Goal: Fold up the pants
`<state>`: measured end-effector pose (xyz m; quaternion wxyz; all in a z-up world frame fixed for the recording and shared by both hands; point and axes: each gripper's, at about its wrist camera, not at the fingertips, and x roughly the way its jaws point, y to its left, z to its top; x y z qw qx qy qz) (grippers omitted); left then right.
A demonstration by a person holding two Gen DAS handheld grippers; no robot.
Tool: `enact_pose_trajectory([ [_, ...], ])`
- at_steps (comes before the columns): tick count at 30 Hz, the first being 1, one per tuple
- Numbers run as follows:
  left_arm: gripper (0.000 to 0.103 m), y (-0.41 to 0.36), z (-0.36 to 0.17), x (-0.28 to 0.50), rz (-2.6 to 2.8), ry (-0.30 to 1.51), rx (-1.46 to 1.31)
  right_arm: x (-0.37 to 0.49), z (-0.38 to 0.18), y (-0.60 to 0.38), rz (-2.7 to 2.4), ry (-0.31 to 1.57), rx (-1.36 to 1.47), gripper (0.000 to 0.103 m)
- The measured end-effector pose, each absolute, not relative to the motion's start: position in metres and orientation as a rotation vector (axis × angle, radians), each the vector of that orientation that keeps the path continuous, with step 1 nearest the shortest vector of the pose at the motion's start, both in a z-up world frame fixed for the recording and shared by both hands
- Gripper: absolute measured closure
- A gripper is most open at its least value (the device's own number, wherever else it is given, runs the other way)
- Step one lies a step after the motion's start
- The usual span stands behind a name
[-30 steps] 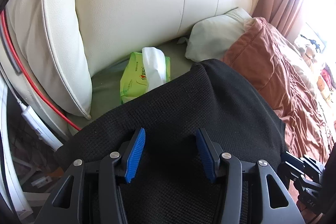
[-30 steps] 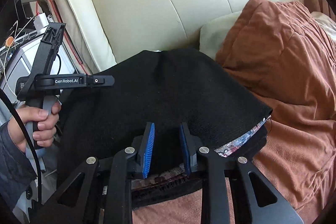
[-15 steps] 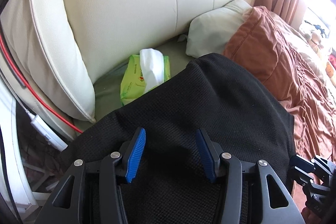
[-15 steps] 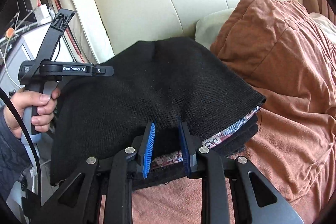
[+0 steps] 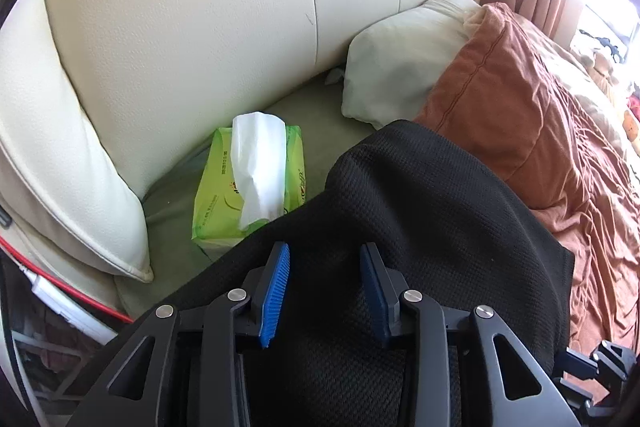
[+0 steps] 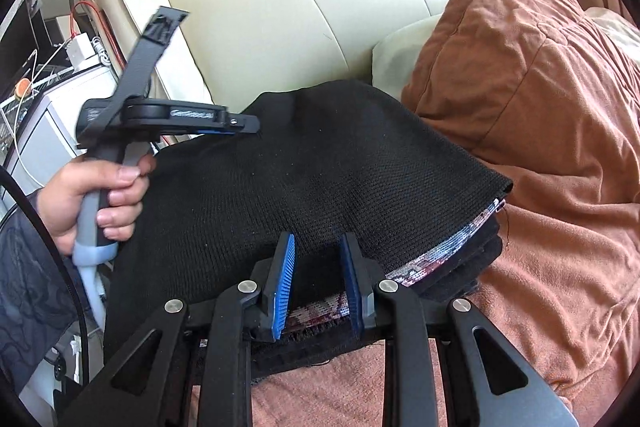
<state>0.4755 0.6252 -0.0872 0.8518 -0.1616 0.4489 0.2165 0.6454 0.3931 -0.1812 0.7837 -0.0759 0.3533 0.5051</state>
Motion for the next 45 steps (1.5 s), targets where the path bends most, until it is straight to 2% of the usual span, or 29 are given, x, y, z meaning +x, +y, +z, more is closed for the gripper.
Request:
enact_pose_trajectory([
  [11, 0.064, 0.634, -0.099, 0.483, 0.513, 0.982, -0.343, 0.653, -0.193, 0.391, 1.112, 0.77, -0.144, 0.082],
  [29, 0.064, 0.605, -0.083, 0.392, 0.477, 0.991, -0.381, 0.6, -0.169, 0.405, 1.077, 0.793, -0.254, 0.081],
  [36, 0.063, 0.582, -0.078, 0.36, 0.484, 1.025, -0.323, 0.593, -0.177, 0.395, 1.052, 0.873, -0.288, 0.081],
  [45, 0.063, 0.562, -0.053, 0.326, 0.499, 1.045, -0.331, 0.576, -0.139, 0.348, 1.01, 0.89, -0.295, 0.081],
])
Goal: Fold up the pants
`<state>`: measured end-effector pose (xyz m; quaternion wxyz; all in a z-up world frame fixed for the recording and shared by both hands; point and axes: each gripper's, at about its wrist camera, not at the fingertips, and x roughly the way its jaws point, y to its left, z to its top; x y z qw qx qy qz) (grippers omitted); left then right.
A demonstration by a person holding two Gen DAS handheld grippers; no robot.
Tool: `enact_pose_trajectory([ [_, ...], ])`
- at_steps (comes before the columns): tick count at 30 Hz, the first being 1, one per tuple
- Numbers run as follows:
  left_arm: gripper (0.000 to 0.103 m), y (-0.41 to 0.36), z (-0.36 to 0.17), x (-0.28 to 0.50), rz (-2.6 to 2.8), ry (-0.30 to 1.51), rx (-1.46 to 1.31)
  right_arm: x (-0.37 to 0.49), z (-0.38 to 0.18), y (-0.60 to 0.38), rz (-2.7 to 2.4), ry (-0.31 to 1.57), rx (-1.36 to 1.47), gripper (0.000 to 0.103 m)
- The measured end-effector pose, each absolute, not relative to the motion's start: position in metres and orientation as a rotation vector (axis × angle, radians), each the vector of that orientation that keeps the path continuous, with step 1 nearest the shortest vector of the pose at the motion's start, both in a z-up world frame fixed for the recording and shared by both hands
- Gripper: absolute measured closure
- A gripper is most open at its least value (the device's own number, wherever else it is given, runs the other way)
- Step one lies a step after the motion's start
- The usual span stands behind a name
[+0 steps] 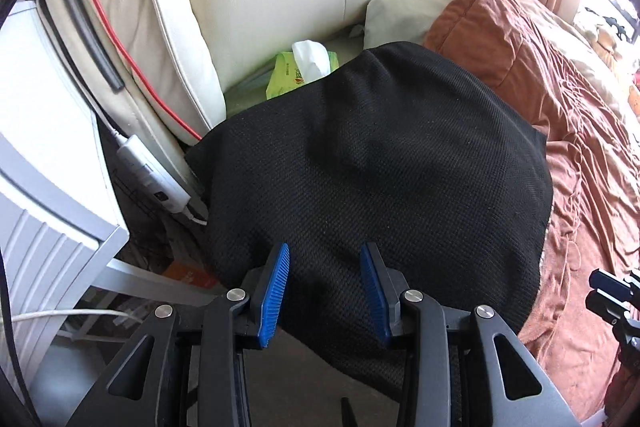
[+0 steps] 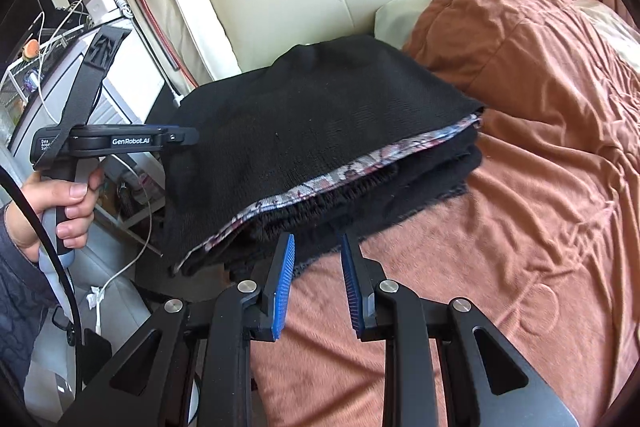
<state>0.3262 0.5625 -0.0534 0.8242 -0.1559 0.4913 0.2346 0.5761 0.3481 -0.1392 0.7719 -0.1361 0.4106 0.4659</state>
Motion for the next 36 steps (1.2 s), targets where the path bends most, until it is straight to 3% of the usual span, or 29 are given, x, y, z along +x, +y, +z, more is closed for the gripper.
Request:
enact_pose_trajectory([
  [4, 0.058, 0.549, -0.034, 0.309, 0.486, 1.022, -0.336, 0.568, -0.118, 0.323, 0.978, 0.884, -0.29, 0.08],
  [5, 0.053, 0.545, -0.028, 0.306, 0.484, 1.012, -0.333, 0.566, -0.112, 0.317, 0.97, 0.88, -0.289, 0.077],
  [7, 0.049, 0.535, -0.014, 0.297, 0.478, 0.987, -0.329, 0.558, -0.098, 0.303, 0.946, 0.859, -0.288, 0.051],
  [9, 0.047, 0.526, 0.0, 0.29, 0.464, 0.962, -0.335, 0.548, -0.082, 0.289, 0.928, 0.824, -0.28, 0.041],
  [12, 0.036, 0.507, 0.023, 0.278, 0.454, 0.915, -0.338, 0.533, -0.06, 0.27, 0.908, 0.794, -0.274, 0.04],
  [14, 0.025, 0.49, 0.04, 0.272, 0.44, 0.874, -0.312, 0.523, -0.046, 0.256, 0.891, 0.774, -0.274, 0.033],
  [16, 0.014, 0.469, 0.056, 0.264, 0.407, 0.829, -0.278, 0.513, -0.032, 0.241, 0.877, 0.752, -0.264, 0.015],
  [17, 0.01, 0.459, 0.063, 0.261, 0.398, 0.809, -0.262, 0.507, -0.025, 0.233, 0.864, 0.735, -0.261, 0.014],
  [22, 0.006, 0.421, 0.087, 0.249, 0.356, 0.762, -0.253, 0.471, 0.005, 0.196, 0.786, 0.688, -0.255, 0.0],
  [24, 0.0, 0.406, 0.096, 0.242, 0.345, 0.745, -0.256, 0.457, 0.016, 0.182, 0.768, 0.67, -0.261, 0.0],
  [36, 0.0, 0.325, 0.139, 0.198, 0.282, 0.653, -0.234, 0.383, 0.063, 0.099, 0.665, 0.59, -0.236, 0.0],
])
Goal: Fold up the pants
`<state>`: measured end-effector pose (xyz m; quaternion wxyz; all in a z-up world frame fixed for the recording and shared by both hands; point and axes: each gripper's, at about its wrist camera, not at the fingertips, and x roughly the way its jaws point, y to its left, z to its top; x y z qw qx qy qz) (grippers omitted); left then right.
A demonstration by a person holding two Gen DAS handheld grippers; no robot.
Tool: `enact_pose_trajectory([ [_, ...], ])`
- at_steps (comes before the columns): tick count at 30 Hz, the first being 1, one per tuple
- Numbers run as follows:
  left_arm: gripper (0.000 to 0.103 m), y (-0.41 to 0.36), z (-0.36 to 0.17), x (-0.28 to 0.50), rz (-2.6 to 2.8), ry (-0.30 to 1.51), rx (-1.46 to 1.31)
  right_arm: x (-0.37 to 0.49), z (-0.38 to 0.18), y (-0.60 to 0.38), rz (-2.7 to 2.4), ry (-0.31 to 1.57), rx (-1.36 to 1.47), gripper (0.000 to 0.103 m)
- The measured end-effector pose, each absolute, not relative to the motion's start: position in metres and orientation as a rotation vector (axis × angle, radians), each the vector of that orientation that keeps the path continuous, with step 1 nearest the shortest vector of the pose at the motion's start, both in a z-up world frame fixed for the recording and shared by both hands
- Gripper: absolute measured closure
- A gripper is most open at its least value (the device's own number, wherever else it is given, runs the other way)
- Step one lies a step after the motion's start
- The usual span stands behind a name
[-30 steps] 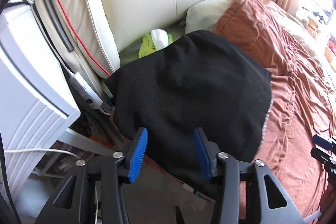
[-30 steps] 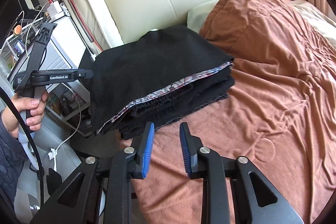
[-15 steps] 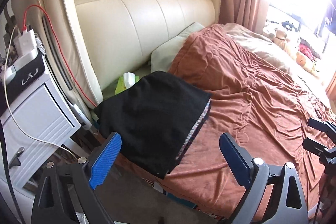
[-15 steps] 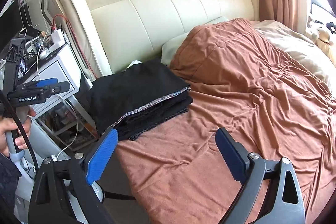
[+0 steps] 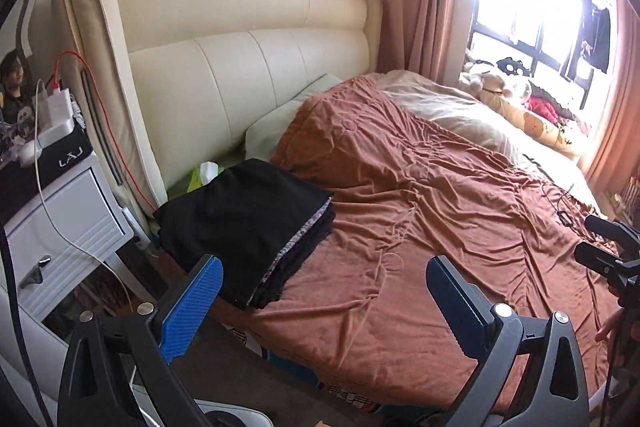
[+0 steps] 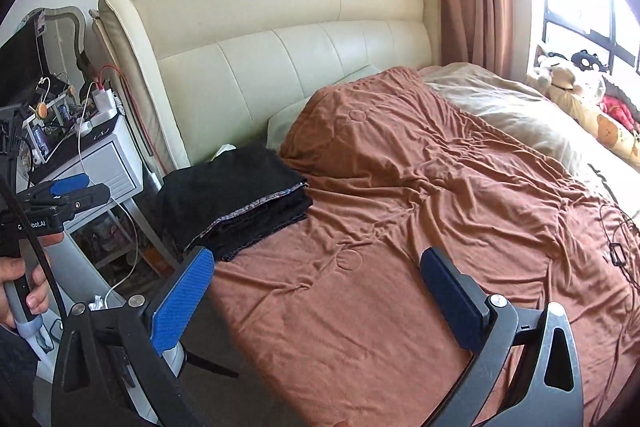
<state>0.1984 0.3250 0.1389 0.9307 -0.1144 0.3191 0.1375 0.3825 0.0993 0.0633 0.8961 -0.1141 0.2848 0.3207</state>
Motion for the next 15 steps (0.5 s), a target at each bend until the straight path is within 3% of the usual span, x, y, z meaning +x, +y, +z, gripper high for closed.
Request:
enact_pose_trajectory([
  [15, 0.0, 0.232, 0.157, 0.122, 0.157, 0.548, -0.189, 0.276, 0.08, -0.004, 0.53, 0.528, -0.218, 0.0],
])
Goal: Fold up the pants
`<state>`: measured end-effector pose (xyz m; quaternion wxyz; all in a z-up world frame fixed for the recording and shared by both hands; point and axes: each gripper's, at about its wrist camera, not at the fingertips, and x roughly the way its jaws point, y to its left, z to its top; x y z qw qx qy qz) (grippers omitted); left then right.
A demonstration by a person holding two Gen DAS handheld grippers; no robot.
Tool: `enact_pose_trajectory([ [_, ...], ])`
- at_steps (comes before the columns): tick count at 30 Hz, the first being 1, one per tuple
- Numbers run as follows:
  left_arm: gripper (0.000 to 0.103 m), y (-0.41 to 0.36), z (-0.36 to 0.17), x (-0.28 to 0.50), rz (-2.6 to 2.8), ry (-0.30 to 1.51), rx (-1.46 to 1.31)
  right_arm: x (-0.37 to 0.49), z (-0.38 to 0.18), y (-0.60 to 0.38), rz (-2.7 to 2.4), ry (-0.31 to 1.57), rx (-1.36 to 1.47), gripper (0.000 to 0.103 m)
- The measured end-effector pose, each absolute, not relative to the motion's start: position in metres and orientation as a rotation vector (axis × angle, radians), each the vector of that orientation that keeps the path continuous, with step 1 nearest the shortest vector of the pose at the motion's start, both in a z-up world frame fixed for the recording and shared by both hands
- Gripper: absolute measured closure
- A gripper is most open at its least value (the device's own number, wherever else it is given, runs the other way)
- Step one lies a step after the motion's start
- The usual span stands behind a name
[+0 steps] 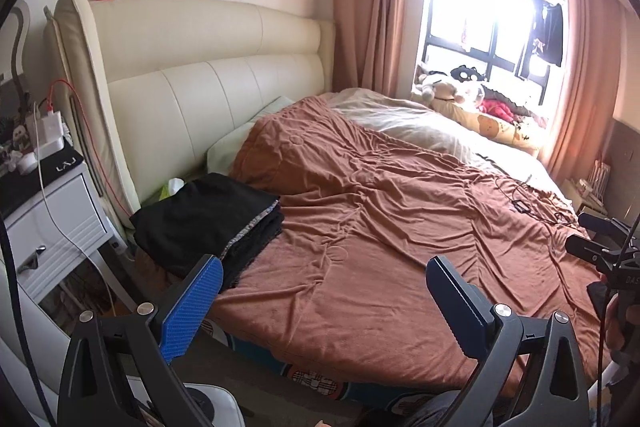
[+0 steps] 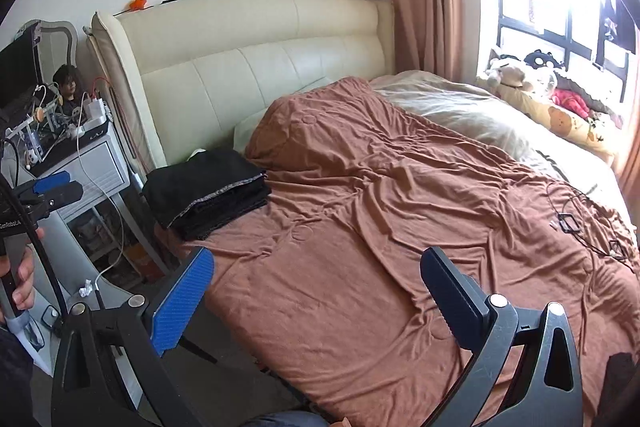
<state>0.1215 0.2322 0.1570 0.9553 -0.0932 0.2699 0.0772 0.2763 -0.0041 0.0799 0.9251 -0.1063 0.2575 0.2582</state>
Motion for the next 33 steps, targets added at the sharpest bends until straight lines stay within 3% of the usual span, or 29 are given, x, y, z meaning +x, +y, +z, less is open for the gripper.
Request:
enact_pose_trajectory([
  [33, 0.0, 0.091, 0.113, 0.016, 0.049, 0.395, -0.082, 0.117, 0.039, -0.104, 0.35, 0.415, -0.187, 0.0],
])
